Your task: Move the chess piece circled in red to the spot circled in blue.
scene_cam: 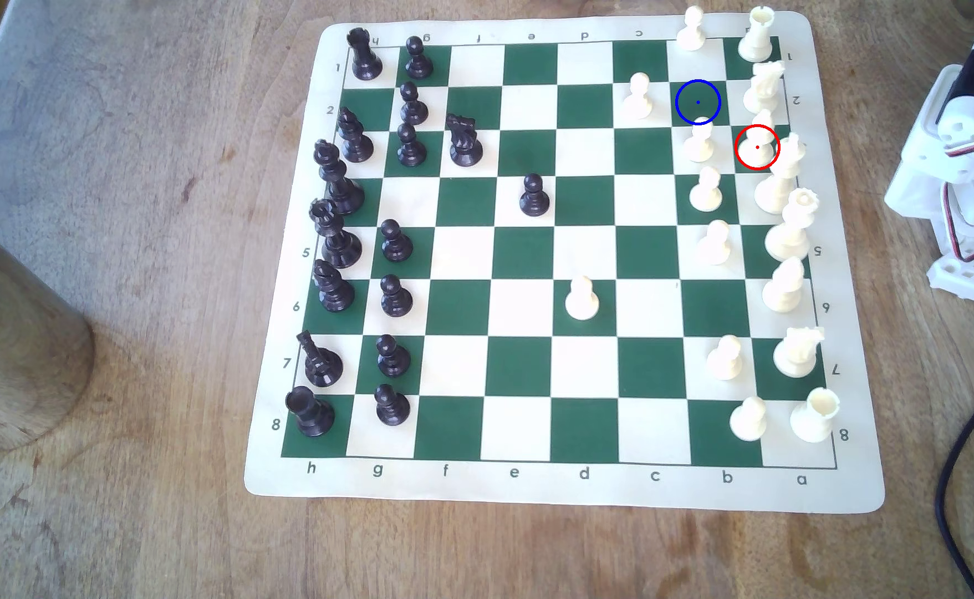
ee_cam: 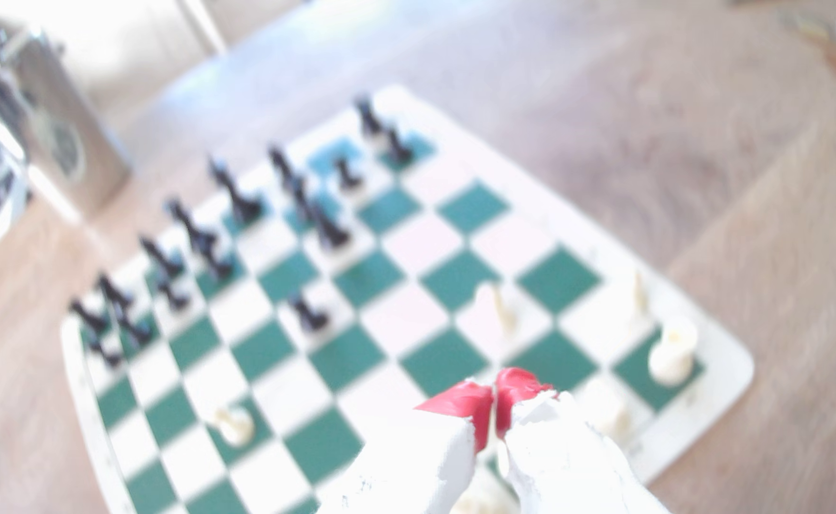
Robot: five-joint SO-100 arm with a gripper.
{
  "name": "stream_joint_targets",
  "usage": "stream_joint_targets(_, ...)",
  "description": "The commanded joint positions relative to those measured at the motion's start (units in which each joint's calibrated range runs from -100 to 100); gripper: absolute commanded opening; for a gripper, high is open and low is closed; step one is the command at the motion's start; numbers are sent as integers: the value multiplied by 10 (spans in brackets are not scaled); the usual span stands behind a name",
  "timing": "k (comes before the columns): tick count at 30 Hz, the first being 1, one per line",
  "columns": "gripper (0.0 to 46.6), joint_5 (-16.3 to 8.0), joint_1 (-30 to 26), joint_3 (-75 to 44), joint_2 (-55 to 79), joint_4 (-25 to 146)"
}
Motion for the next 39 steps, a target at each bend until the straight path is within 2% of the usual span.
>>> stream_joint_targets(1, 58, -15, -10, 8, 65, 61)
stream_joint_targets(2, 87, -15, -9, 22, 60, 61)
stream_joint_targets(5, 136, -19, 2, 39, 75, 62)
stream_joint_targets(10, 181, -36, 15, 11, 180, 62)
stream_joint_targets(19, 179, -63, -12, -47, 347, 74)
stream_joint_targets(23, 183, -67, -23, -40, 368, 66)
stream_joint_targets(26, 202, -67, -21, -38, 381, 51)
stream_joint_targets(33, 195, -69, -15, -20, 441, -15)
stream_joint_targets(39, 189, -85, -12, -11, 492, -56)
